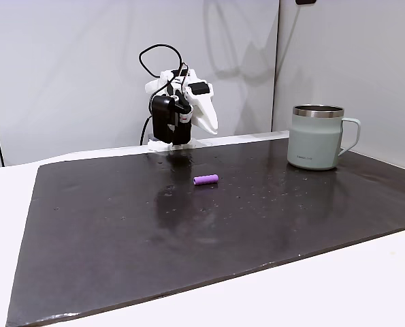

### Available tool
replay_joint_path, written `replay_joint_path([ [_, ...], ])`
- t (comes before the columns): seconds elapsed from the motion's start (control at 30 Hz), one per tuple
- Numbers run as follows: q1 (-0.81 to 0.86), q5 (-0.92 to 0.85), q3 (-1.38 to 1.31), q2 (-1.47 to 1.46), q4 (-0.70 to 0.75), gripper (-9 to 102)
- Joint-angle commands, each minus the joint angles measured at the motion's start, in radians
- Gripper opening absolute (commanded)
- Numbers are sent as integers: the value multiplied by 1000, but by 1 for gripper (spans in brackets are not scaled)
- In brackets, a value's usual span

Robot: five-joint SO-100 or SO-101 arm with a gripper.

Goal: Grasp a pengrip and put it in the cup.

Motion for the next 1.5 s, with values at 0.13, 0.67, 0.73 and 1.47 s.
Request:
replay_joint_path([
  [0.13,-2,0,52,14,5,0],
  [0.67,-12,-69,-161,11,133,0],
  [0.73,-35,-94,-245,-34,163,0],
  [1.47,196,-238,-1195,-1154,499,20],
])
